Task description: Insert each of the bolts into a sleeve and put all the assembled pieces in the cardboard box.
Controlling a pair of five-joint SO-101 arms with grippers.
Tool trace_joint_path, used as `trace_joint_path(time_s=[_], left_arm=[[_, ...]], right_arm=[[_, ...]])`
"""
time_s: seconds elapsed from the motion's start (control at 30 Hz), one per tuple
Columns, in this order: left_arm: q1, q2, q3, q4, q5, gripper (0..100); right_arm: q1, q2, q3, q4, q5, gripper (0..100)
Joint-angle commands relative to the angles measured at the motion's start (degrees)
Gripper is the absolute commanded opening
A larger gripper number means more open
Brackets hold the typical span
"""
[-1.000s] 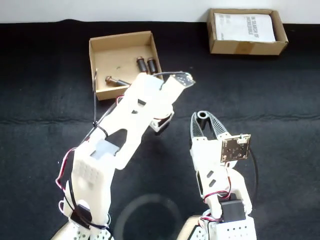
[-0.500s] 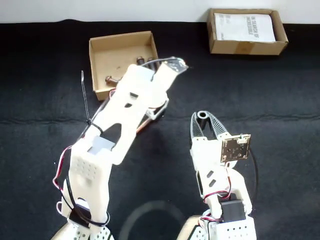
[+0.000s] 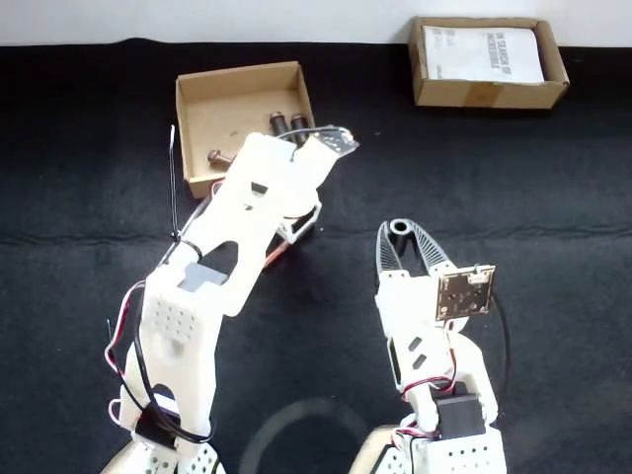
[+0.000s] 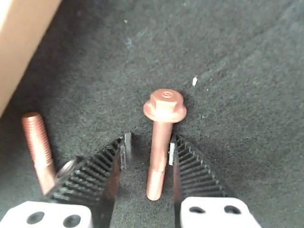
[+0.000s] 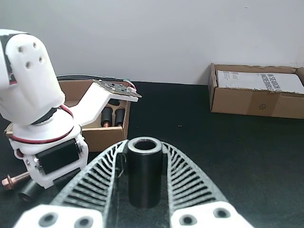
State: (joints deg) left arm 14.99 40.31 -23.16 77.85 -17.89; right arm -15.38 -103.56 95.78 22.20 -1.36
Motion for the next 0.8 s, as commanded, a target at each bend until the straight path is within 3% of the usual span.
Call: trace_joint_path(time_s=[0.0, 0.17, 0.37, 0.43, 0.5, 0.77], left_arm=[[1.71, -0.22, -1.98, -0.18, -0.18, 15], [2.42, 0.40, -1.45, -6.42, -0.09, 15], [3.91, 3.65, -2.07, -7.03, -0.09, 15], [3.91, 3.74, -2.07, -7.12, -0.09, 11], [4.00, 3.82, -2.07, -7.12, -0.26, 1], [4.35, 3.03, -2.15, -6.86, 1.41, 1]], right_arm=[[-0.04, -0.57, 8.13, 0.13, 0.62, 0.8], [-0.04, -0.57, 8.13, 0.13, 0.62, 0.8], [0.84, -0.57, 8.13, 0.13, 0.62, 0.8], [1.54, -0.57, 8.13, 0.13, 0.62, 0.8], [1.80, -0.57, 8.13, 0.13, 0.62, 0.8], [1.36, -0.57, 8.13, 0.13, 0.26, 0.8]])
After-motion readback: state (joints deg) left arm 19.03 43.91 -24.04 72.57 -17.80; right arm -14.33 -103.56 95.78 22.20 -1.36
